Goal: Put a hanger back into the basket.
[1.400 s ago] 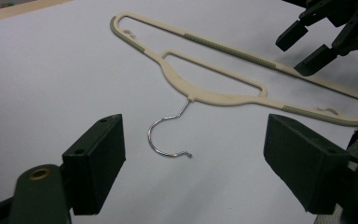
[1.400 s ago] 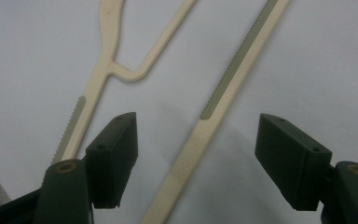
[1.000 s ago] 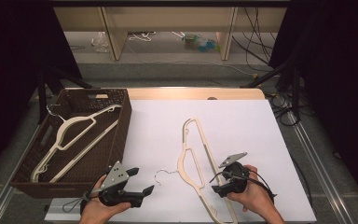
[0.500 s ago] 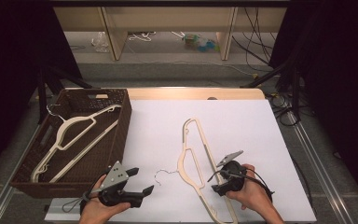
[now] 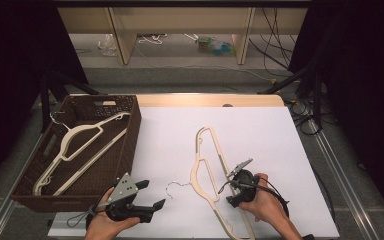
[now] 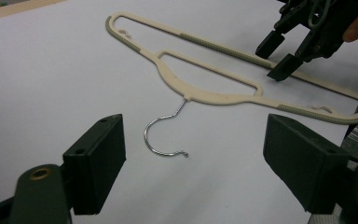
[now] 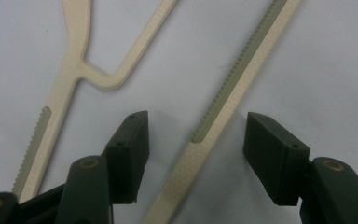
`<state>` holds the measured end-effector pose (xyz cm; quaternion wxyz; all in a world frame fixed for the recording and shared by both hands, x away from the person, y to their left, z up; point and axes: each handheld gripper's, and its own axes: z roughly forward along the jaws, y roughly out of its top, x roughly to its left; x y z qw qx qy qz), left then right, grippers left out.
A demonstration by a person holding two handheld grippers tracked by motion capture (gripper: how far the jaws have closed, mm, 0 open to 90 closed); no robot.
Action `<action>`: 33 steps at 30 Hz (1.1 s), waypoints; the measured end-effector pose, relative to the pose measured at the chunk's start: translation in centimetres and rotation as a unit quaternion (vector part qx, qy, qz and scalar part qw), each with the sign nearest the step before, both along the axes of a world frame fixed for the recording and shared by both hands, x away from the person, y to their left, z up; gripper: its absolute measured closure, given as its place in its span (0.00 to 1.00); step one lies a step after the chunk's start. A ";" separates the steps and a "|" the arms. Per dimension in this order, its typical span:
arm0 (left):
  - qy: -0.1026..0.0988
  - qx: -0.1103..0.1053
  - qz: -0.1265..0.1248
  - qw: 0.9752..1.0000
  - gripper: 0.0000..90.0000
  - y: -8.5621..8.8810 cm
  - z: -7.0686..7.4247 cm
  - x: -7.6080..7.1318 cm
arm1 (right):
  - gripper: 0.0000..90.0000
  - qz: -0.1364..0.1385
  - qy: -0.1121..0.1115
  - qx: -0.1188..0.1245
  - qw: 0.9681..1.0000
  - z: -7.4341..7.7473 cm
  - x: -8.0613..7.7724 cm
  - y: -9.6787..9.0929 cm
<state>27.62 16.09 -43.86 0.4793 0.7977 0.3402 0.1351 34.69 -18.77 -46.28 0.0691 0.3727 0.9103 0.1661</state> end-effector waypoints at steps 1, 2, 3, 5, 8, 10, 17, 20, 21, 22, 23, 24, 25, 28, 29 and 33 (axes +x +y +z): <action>0.001 0.000 -0.001 1.000 0.23 0.0 0.0 0.0 | 0.46 -0.003 0.001 -0.003 1.000 0.0 0.0 0.1; 0.001 0.000 -0.002 1.000 0.23 -0.1 0.0 0.0 | 0.47 0.001 0.003 -0.003 1.000 0.0 0.1 0.1; 0.001 0.000 -0.002 1.000 0.23 -0.1 0.0 0.0 | 0.47 0.004 0.003 -0.007 1.000 0.0 0.2 0.1; 0.001 -0.001 -0.003 1.000 0.23 -0.1 0.0 -0.1 | 0.49 0.004 0.008 -0.010 1.000 0.1 0.3 0.2; 0.001 -0.002 -0.003 1.000 0.23 0.0 0.0 -0.1 | 0.55 0.007 0.013 -0.014 1.000 0.1 0.6 0.0; 0.001 -0.003 -0.005 1.000 0.23 -0.1 0.0 -0.1 | 0.61 0.007 0.021 -0.016 1.000 0.3 0.9 -0.1; 0.003 -0.003 -0.005 1.000 0.24 -0.1 0.0 -0.1 | 0.66 -0.002 0.038 -0.038 0.999 0.4 1.6 0.4; 0.004 -0.002 -0.008 1.000 0.24 -0.1 0.0 -0.1 | 0.67 -0.003 0.047 -0.044 0.998 0.5 1.8 0.6; 0.003 -0.002 -0.008 1.000 0.24 -0.1 -0.1 -0.1 | 0.68 0.001 0.050 -0.048 0.998 0.5 1.9 0.6; 0.003 -0.001 -0.009 1.000 0.24 -0.1 -0.1 -0.1 | 0.68 0.001 0.050 -0.048 0.998 0.5 1.9 0.6; 0.003 -0.002 -0.009 1.000 0.24 -0.1 -0.1 -0.1 | 0.69 0.000 0.052 -0.050 0.997 0.6 1.9 0.6; 0.003 -0.002 -0.009 1.000 0.24 -0.1 -0.1 -0.1 | 0.70 0.004 0.048 -0.051 0.998 0.5 2.0 0.7; 0.003 -0.002 -0.009 1.000 0.24 -0.1 -0.1 -0.1 | 0.71 0.007 0.045 -0.054 0.998 0.5 2.0 0.6; 0.004 -0.002 -0.005 1.000 0.24 -0.1 0.0 -0.1 | 0.74 0.006 0.049 -0.048 0.998 0.5 2.1 0.5; 0.005 -0.002 -0.004 1.000 0.24 -0.1 0.0 -0.1 | 0.74 0.004 0.052 -0.047 0.998 0.6 2.2 0.5; 0.003 -0.006 -0.005 1.000 0.24 -0.1 0.0 -0.1 | 0.77 0.010 0.055 -0.047 0.997 0.6 2.3 0.4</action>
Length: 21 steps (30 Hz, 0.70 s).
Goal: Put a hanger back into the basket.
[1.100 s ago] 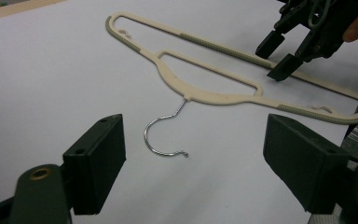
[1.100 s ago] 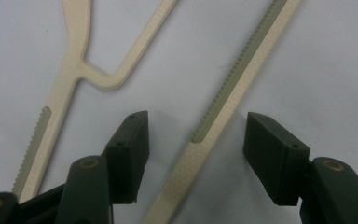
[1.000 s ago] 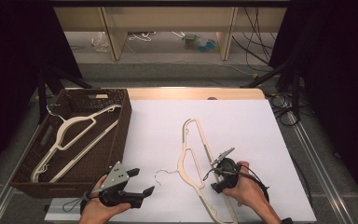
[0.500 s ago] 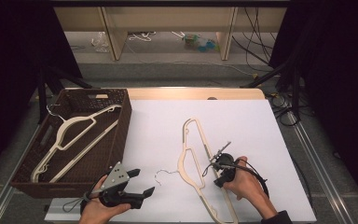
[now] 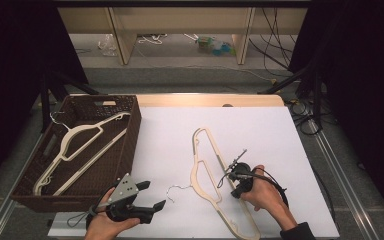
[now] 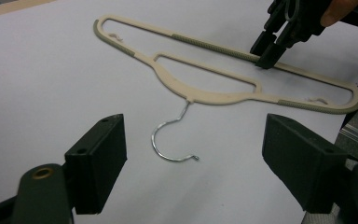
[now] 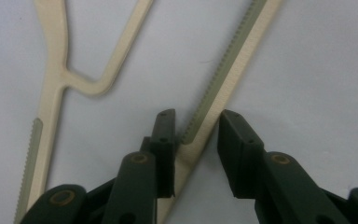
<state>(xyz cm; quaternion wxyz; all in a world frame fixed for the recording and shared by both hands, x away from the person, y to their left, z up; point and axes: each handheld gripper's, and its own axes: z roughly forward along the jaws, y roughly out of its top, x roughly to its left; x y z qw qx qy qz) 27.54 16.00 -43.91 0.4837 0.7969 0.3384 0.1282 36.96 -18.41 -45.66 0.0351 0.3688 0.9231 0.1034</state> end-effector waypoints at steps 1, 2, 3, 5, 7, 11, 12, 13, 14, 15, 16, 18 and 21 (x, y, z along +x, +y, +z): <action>0.000 0.003 -0.002 1.000 0.24 0.1 0.0 0.0 | 0.78 0.002 0.000 -0.001 1.000 0.0 0.0 0.0; 0.000 0.003 -0.002 1.000 0.24 0.1 0.0 0.0 | 0.79 0.007 -0.001 0.000 1.000 0.0 0.1 -0.1; -0.001 0.003 -0.002 1.000 0.24 0.1 0.0 0.0 | 0.80 0.010 0.000 0.000 1.000 0.0 0.1 -0.1; -0.001 0.003 -0.002 1.000 0.24 0.1 0.0 0.0 | 0.81 0.012 0.001 -0.001 1.000 0.1 0.1 -0.2; -0.001 0.003 -0.002 1.000 0.24 0.1 0.0 0.0 | 0.84 0.019 0.000 -0.001 1.000 0.1 0.2 -0.3; -0.001 0.003 -0.003 1.000 0.25 0.1 0.0 0.1 | 0.87 0.038 0.000 -0.002 0.999 0.2 0.2 -0.4; 0.000 -0.001 -0.002 1.000 0.25 0.1 0.0 0.0 | 0.88 0.041 0.002 -0.004 0.999 0.2 0.2 -0.4; 0.000 0.000 -0.004 1.000 0.25 0.0 0.0 0.0 | 0.88 0.046 0.002 -0.003 0.999 0.2 0.2 -0.4; 0.001 -0.002 -0.002 1.000 0.25 0.0 0.0 0.0 | 0.88 0.047 0.004 -0.005 0.999 0.2 0.2 -0.4; -0.002 0.009 -0.008 1.000 0.25 0.0 0.0 0.0 | 0.88 0.050 0.004 -0.005 0.999 0.2 0.2 -0.4; 0.000 0.006 -0.010 1.000 0.25 0.0 0.0 0.1 | 0.88 0.051 0.003 -0.005 0.999 0.2 0.2 -0.4; -0.001 0.010 -0.014 1.000 0.25 -0.3 -0.1 0.1 | 0.88 0.061 0.003 -0.004 0.998 0.3 0.3 -0.5; 0.001 0.020 -0.022 1.000 0.25 -0.9 -0.4 0.2 | 0.88 0.067 0.000 -0.004 0.998 0.4 0.2 -0.4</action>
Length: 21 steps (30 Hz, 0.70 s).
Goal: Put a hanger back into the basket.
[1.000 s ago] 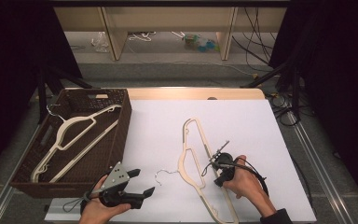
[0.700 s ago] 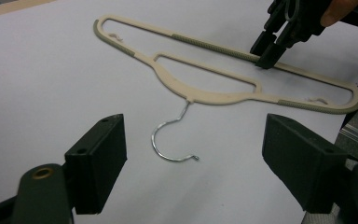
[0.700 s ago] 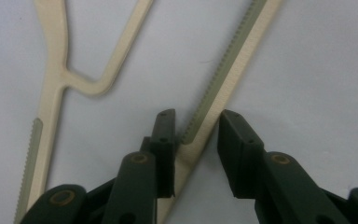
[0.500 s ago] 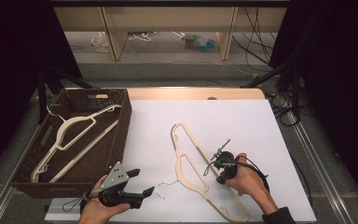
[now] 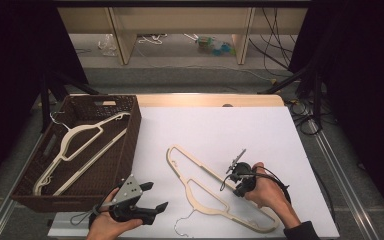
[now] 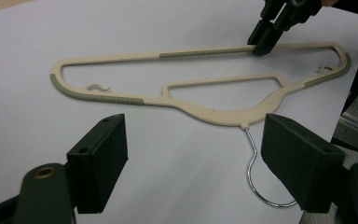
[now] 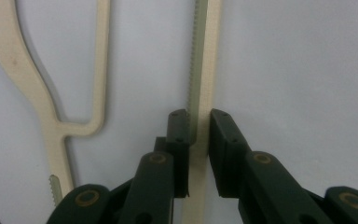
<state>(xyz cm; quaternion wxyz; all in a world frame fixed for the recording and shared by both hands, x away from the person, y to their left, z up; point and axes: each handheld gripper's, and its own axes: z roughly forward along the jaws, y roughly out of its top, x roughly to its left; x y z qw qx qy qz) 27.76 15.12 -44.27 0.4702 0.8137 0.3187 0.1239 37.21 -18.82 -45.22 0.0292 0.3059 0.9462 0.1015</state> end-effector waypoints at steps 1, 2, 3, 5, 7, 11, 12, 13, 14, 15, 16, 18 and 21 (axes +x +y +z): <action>-0.001 0.007 -0.004 1.000 0.25 -0.2 0.0 0.1 | 0.88 0.001 0.002 -0.001 1.000 0.2 -0.1 0.1; -0.010 0.016 -0.014 1.000 0.25 -0.7 -0.2 0.3 | 0.89 0.002 -0.003 0.000 1.000 0.3 0.0 0.1; -0.011 0.026 -0.018 0.999 0.26 -0.8 -0.3 0.3 | 0.89 0.005 -0.002 -0.002 1.000 0.6 0.0 0.1; -0.021 0.046 -0.031 0.998 0.26 -1.2 -0.6 0.5 | 0.89 0.006 -0.009 -0.002 1.000 0.9 0.0 0.0; -0.028 0.068 -0.041 0.996 0.26 -1.5 -0.9 0.9 | 0.89 0.007 -0.009 -0.002 1.000 1.2 -0.1 0.0; -0.032 0.092 -0.048 0.994 0.27 -2.3 -1.5 1.7 | 0.89 0.013 -0.020 -0.002 1.000 2.1 -0.1 0.0; -0.036 0.094 -0.052 0.994 0.27 -2.6 -1.8 2.0 | 0.89 0.013 -0.020 -0.002 1.000 2.2 -0.1 0.0; -0.035 0.101 -0.055 0.993 0.27 -2.8 -2.0 2.2 | 0.89 0.011 -0.023 -0.002 1.000 2.4 -0.1 0.0; -0.031 0.103 -0.060 0.992 0.27 -3.0 -2.2 2.4 | 0.89 0.013 -0.024 -0.006 1.000 2.5 -0.1 0.0; -0.034 0.110 -0.060 0.992 0.27 -3.2 -2.3 2.5 | 0.89 0.013 -0.026 -0.006 1.000 2.6 -0.1 0.0; -0.034 0.112 -0.064 0.991 0.27 -3.4 -2.5 2.6 | 0.89 0.014 -0.027 -0.004 1.000 2.6 -0.1 0.0; -0.039 0.124 -0.069 0.989 0.27 -3.9 -2.9 3.0 | 0.89 0.013 -0.026 -0.005 1.000 2.8 -0.1 -0.1; -0.045 0.140 -0.082 0.986 0.27 -4.6 -3.4 3.4 | 0.89 0.014 -0.029 -0.004 0.999 3.1 -0.1 -0.1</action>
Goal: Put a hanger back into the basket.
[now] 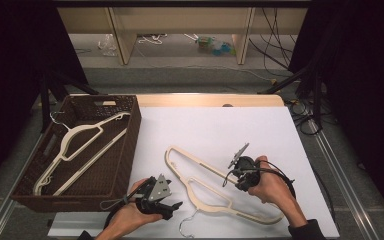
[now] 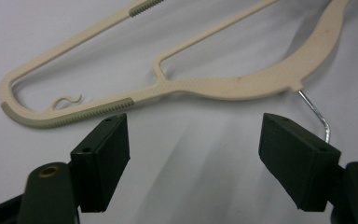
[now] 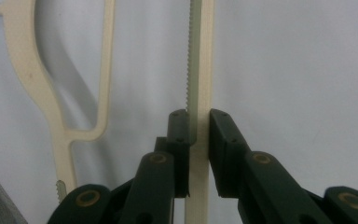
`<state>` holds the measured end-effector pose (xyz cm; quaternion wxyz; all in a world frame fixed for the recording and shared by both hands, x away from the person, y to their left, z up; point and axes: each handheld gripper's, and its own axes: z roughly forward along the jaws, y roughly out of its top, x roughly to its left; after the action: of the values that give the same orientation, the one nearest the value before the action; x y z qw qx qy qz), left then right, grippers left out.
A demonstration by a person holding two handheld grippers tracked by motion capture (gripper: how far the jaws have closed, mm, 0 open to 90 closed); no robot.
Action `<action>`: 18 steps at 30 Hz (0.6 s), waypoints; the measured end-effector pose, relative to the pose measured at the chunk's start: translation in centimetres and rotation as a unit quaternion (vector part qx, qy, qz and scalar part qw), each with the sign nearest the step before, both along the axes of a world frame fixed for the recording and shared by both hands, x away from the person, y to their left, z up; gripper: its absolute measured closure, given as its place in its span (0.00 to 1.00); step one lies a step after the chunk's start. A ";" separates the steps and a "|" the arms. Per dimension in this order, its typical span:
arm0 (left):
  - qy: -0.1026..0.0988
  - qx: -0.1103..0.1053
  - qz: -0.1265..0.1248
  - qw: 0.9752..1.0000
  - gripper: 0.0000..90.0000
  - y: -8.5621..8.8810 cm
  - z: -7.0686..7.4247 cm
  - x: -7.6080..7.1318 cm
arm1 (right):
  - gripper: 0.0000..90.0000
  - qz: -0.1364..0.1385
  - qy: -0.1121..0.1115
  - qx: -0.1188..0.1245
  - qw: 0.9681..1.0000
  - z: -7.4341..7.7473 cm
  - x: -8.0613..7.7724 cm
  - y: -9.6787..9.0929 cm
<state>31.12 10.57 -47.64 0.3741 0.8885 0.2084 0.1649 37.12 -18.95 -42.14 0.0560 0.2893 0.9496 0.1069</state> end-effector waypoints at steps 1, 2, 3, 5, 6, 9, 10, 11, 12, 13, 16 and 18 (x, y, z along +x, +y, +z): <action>-0.006 0.007 -0.006 1.000 0.27 -0.3 -0.2 0.1 | 0.89 0.001 0.002 0.000 1.000 0.1 0.0 0.0; -0.010 0.018 -0.011 1.000 0.27 -0.4 -0.2 0.1 | 0.89 0.002 -0.001 0.002 1.000 0.2 0.0 -0.1; -0.014 0.024 -0.016 0.999 0.27 -0.7 -0.3 0.2 | 0.89 0.003 -0.002 0.004 1.000 0.3 0.0 -0.1; -0.017 0.033 -0.020 0.999 0.27 -1.1 -0.4 0.2 | 0.89 0.005 -0.003 0.003 1.000 0.5 0.1 -0.2; -0.019 0.030 -0.021 0.999 0.27 -1.4 -0.5 0.1 | 0.89 0.003 0.000 0.002 1.000 0.6 0.1 -0.2; -0.033 0.050 -0.035 0.998 0.27 -1.9 -0.7 0.1 | 0.89 0.003 -0.003 0.000 1.000 0.7 0.1 -0.3; -0.036 0.051 -0.033 0.998 0.27 -2.0 -0.7 0.1 | 0.89 0.005 -0.005 0.000 1.000 0.8 0.1 -0.4; -0.039 0.056 -0.038 0.997 0.27 -2.2 -0.7 0.1 | 0.89 0.005 -0.005 0.000 1.000 0.8 0.1 -0.4; -0.041 0.059 -0.038 0.997 0.27 -2.3 -0.7 0.2 | 0.89 0.005 -0.006 0.001 1.000 0.8 0.1 -0.4; -0.038 0.056 -0.042 0.997 0.28 -2.4 -0.8 0.2 | 0.89 0.008 -0.006 0.002 1.000 0.9 0.2 -0.4; -0.044 0.063 -0.056 0.995 0.29 -2.8 -0.9 0.4 | 0.89 0.007 -0.001 0.002 1.000 1.1 0.1 -0.4; -0.051 0.068 -0.054 0.995 0.29 -3.0 -1.0 0.4 | 0.89 0.009 -0.003 0.005 1.000 1.2 0.1 -0.5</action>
<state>31.52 7.60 -48.63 0.3312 0.9123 0.1292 0.2035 37.25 -19.45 -40.93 0.0568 0.2801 0.9516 0.1133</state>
